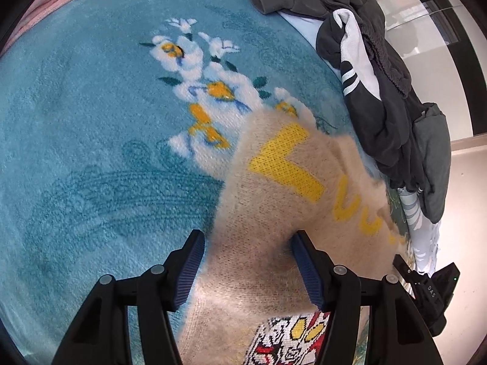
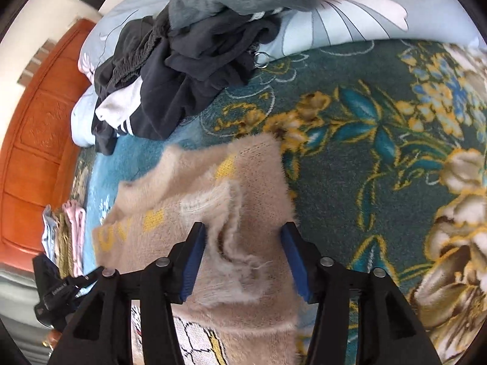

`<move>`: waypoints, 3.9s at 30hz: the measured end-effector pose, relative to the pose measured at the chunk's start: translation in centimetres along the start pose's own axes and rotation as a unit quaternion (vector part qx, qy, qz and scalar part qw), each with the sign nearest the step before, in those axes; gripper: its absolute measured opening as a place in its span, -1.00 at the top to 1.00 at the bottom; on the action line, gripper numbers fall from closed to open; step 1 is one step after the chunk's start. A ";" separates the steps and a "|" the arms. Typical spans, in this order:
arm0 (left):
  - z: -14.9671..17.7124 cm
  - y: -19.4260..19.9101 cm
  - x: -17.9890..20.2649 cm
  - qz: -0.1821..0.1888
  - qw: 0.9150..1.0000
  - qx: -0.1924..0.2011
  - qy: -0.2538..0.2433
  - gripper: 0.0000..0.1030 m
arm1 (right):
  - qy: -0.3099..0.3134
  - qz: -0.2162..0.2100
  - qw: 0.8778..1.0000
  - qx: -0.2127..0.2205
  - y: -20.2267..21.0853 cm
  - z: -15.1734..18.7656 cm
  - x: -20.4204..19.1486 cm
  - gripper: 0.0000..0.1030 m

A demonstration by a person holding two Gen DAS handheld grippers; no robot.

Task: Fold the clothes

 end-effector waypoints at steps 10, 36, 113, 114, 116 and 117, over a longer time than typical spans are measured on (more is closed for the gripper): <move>0.4 1.3 1.1 0.001 0.998 0.040 -0.048 0.44 | -0.021 -0.002 1.000 0.001 0.4 0.0 -0.6 0.10; 2.9 6.3 -7.5 -0.007 0.999 0.054 0.003 0.02 | 0.049 -0.016 0.998 -0.045 -0.7 1.6 -6.3 0.29; 19.4 22.9 -4.1 0.200 0.980 -0.006 0.020 0.81 | 0.044 -0.317 0.941 -0.109 15.6 15.4 -12.2 0.78; 19.3 22.8 -4.2 0.200 0.979 -0.008 0.024 0.81 | 0.051 -0.318 0.940 -0.116 16.2 15.9 -12.4 0.78; 18.9 22.6 -4.5 0.200 0.979 -0.013 0.034 0.80 | 0.071 -0.311 0.939 -0.127 17.1 16.8 -12.6 0.79; 18.7 22.4 -4.6 0.201 0.979 -0.015 0.040 0.80 | 0.074 -0.306 0.940 -0.131 17.1 17.0 -12.5 0.78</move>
Point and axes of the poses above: each gripper's, at about its wrist camera, not at the fingertips, and y roughly against the way its jaws point, x to its right, z to its underside, the point moved 7 cm from there along -y, roughly the way its jaws point, and after that the axes turned 5 degrees about -z, right-handed, at the moved point
